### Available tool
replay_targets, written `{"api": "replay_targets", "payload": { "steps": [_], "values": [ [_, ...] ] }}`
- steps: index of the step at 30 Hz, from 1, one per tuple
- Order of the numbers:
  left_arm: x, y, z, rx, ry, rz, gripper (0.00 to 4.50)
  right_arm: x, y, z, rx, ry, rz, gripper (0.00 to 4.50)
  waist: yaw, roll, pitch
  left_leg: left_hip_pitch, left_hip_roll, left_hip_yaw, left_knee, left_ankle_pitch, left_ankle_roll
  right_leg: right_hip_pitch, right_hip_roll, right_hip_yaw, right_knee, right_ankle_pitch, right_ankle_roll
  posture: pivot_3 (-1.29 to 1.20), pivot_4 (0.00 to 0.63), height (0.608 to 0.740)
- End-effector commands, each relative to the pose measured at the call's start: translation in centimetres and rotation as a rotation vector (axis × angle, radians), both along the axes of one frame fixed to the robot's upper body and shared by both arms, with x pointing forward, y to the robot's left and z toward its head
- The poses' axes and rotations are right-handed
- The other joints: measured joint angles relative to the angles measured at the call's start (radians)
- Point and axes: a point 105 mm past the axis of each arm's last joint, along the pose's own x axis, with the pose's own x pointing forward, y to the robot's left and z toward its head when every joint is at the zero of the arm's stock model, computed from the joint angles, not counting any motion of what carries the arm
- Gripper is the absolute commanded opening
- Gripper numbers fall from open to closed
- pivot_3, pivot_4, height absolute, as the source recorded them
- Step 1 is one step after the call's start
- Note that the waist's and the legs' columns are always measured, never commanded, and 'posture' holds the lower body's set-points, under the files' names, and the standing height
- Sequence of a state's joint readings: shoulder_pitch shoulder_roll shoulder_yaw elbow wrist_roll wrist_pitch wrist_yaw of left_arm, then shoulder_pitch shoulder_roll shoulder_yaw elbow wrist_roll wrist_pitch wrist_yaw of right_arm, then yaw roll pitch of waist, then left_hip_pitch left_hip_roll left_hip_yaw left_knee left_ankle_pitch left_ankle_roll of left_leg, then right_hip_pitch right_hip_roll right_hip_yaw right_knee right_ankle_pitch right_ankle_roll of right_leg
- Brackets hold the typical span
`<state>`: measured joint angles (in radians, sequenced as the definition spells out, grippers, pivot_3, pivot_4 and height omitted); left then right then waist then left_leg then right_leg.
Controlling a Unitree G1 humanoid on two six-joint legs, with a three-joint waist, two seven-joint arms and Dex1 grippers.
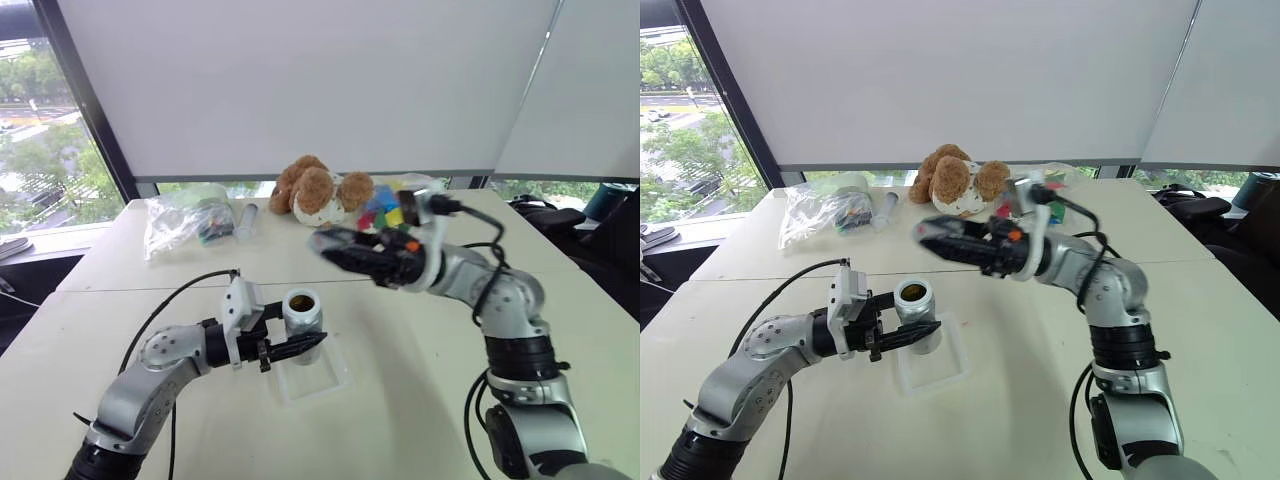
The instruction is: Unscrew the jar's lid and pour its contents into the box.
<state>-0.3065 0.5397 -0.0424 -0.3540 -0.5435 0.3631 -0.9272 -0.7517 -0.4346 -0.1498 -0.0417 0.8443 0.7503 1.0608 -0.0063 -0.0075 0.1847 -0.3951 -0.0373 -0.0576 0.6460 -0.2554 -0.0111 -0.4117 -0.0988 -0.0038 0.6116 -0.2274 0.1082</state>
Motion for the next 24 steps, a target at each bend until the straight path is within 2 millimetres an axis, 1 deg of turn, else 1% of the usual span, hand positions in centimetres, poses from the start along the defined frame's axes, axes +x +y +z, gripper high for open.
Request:
{"api": "replay_targets", "payload": {
  "steps": [1, 3, 4, 6, 9, 10, 14, 16, 19, 21, 22, 23, 24],
  "values": [
    [-0.1, 0.8, 1.6, -0.042, -0.057, 0.014, 2.20, 1.6, -4.4, -3.1, -0.145, -0.189, -0.271, 2.28, 0.000, 0.000, 0.000, 0.000, 0.000, 0.000, 0.000, 0.000, 0.000, 0.000, 0.000, 0.000, 0.000, 0.000, 0.000, 0.00, 0.150, 0.740],
    [-0.1, 1.1, 2.0, -0.057, -0.067, 0.025, 2.20, 2.0, -7.3, -5.1, -0.188, -0.204, -0.383, 2.28, -0.002, 0.000, 0.000, 0.000, -0.001, 0.002, 0.000, 0.000, 0.000, 0.000, 0.000, 0.000, 0.000, 0.000, 0.001, 0.00, 0.150, 0.740],
    [0.0, 1.4, 2.2, -0.063, -0.068, 0.031, 2.20, 2.4, -9.0, -5.9, -0.190, -0.199, -0.463, 2.28, -0.004, 0.000, 0.000, 0.000, -0.001, 0.002, 0.000, 0.000, 0.000, 0.000, 0.000, 0.000, 0.000, 0.000, 0.002, 0.00, 0.150, 0.740],
    [0.1, 2.1, 2.3, -0.066, -0.066, 0.049, 2.20, 2.7, -12.2, -8.5, -0.230, -0.156, -0.570, 2.28, -0.008, 0.000, 0.001, 0.000, -0.001, 0.003, 0.000, 0.000, 0.000, 0.000, 0.000, 0.000, 0.000, 0.002, 0.004, 0.00, 0.150, 0.740],
    [0.4, 2.9, 2.3, -0.065, -0.054, 0.072, 2.20, 3.0, -15.3, -12.2, -0.293, -0.113, -0.686, 2.28, -0.009, 0.000, 0.001, 0.002, 0.000, 0.004, 0.000, 0.000, 0.000, 0.001, 0.001, 0.001, 0.001, 0.002, 0.004, 0.00, 0.150, 0.740],
    [0.4, 3.1, 2.3, -0.064, -0.052, 0.075, 2.20, 3.1, -16.0, -13.1, -0.305, -0.097, -0.715, 2.28, -0.011, 0.000, 0.001, 0.003, 0.000, 0.004, 0.000, 0.000, 0.000, 0.001, 0.002, 0.001, 0.001, 0.002, 0.004, 0.00, 0.150, 0.740],
    [0.7, 3.6, 2.4, -0.066, -0.045, 0.090, 2.20, 3.5, -18.0, -15.7, -0.327, -0.020, -0.789, 2.28, -0.009, 0.001, 0.001, 0.004, 0.000, 0.004, 0.000, 0.000, 0.000, 0.002, 0.002, 0.001, 0.001, 0.000, 0.001, 0.00, 0.150, 0.740],
    [0.9, 3.8, 2.4, -0.062, -0.040, 0.097, 2.20, 3.6, -18.7, -16.7, -0.329, 0.018, -0.820, 2.28, -0.008, 0.001, 0.001, 0.004, 0.000, 0.004, 0.001, 0.000, 0.000, 0.002, 0.002, 0.001, 0.001, 0.000, 0.001, 0.00, 0.150, 0.740],
    [1.1, 4.0, 2.5, -0.060, -0.038, 0.106, 2.20, 3.5, -19.2, -17.4, -0.332, 0.033, -0.847, 2.28, -0.008, 0.001, 0.001, 0.004, 0.000, 0.004, 0.001, 0.000, 0.000, 0.002, 0.002, 0.001, 0.001, 0.000, 0.001, 0.00, 0.150, 0.740],
    [1.2, 4.3, 2.5, -0.062, -0.035, 0.111, 2.20, 3.2, -19.2, -17.7, -0.338, 0.045, -0.828, 3.33, -0.008, 0.001, 0.001, 0.004, 0.000, 0.003, 0.001, 0.000, 0.000, 0.002, 0.002, 0.001, 0.001, 0.000, 0.001, 0.00, 0.150, 0.740],
    [1.2, 4.4, 2.6, -0.063, -0.032, 0.114, 2.20, 2.9, -19.2, -17.8, -0.342, 0.058, -0.809, 3.69, -0.007, 0.001, 0.001, 0.004, 0.001, 0.003, 0.001, 0.000, 0.000, 0.003, 0.002, 0.002, 0.001, 0.000, 0.001, 0.00, 0.150, 0.740],
    [1.2, 4.5, 2.5, -0.063, -0.030, 0.116, 2.20, 2.8, -19.3, -17.4, -0.335, 0.042, -0.816, 4.22, -0.007, 0.001, 0.001, 0.004, 0.001, 0.003, 0.001, 0.000, 0.000, 0.003, 0.002, 0.002, 0.001, 0.000, 0.001, 0.00, 0.150, 0.740],
    [1.2, 4.6, 2.5, -0.059, -0.018, 0.118, 2.20, 2.5, -19.5, -16.9, -0.328, 0.036, -0.812, 4.43, -0.005, 0.001, 0.001, 0.004, 0.001, 0.003, 0.001, 0.000, 0.000, 0.003, 0.002, 0.002, 0.001, 0.000, 0.001, 0.00, 0.150, 0.740]
  ]
}}
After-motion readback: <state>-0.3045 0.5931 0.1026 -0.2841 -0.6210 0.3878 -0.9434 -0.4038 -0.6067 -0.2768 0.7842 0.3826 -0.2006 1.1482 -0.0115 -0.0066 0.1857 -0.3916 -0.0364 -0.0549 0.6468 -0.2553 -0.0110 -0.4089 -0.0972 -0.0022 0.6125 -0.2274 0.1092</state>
